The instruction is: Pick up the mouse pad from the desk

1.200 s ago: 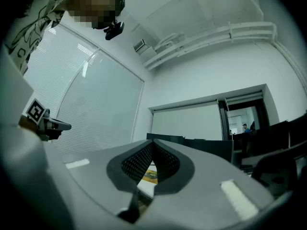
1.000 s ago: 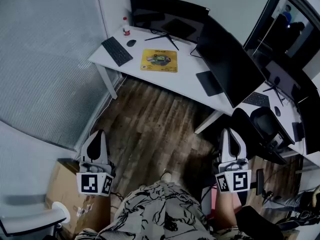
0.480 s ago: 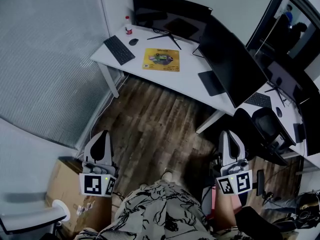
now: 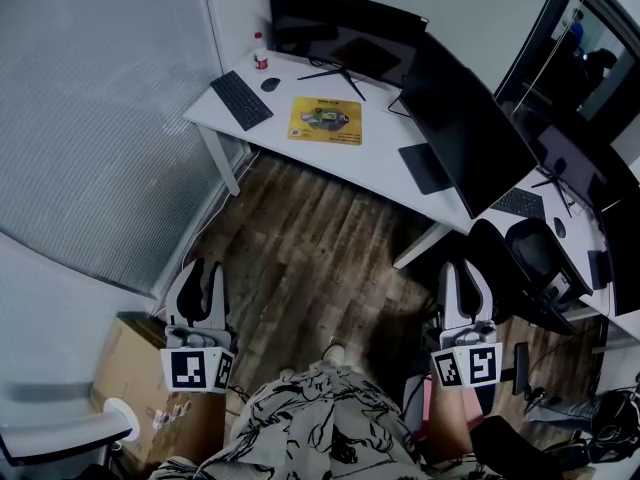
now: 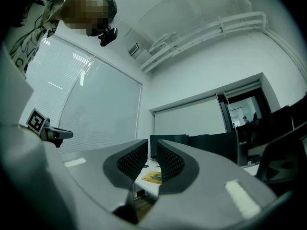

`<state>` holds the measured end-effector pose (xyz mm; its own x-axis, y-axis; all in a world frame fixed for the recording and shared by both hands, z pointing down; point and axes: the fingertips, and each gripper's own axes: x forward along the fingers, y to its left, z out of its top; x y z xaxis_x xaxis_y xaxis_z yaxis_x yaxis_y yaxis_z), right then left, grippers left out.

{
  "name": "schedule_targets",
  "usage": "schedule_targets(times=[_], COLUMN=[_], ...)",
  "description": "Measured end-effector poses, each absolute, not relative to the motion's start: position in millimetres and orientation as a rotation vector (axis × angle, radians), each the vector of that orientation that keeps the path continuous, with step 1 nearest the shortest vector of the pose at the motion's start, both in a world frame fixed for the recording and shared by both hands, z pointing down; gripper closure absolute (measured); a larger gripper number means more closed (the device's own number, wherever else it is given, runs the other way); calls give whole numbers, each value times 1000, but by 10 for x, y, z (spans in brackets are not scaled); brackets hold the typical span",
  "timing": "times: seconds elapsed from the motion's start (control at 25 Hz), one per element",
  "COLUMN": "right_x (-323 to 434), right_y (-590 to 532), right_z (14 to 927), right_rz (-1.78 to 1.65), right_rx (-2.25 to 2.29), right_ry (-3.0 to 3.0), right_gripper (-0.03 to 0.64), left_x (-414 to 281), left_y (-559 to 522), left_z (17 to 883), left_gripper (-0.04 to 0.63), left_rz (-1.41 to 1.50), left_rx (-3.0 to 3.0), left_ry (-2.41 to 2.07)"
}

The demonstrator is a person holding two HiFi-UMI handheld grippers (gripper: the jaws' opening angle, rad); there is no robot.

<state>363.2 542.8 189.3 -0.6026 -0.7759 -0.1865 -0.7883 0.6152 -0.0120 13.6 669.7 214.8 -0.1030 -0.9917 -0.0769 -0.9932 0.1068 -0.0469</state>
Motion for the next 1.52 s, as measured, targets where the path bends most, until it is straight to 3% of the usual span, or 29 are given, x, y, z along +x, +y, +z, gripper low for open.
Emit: schedule_targets(times=[0.6, 1.08, 1.52], right_x=[3579, 3630, 3736], right_y=[5367, 5238, 4915], right_z=[1849, 1890, 2000], right_rz=[101, 85, 59], right_rx=[-1265, -1276, -1225], right_ry=[2673, 2660, 2696], right_gripper=[328, 164, 138], left_x=[105, 95, 274], left_y=[6642, 6528, 6299], left_z=[2149, 2214, 2278], left_gripper=[262, 29, -6], left_rz=[33, -9, -28], left_rx=[-2032, -1993, -1952], left_ry=[2304, 2373, 2424])
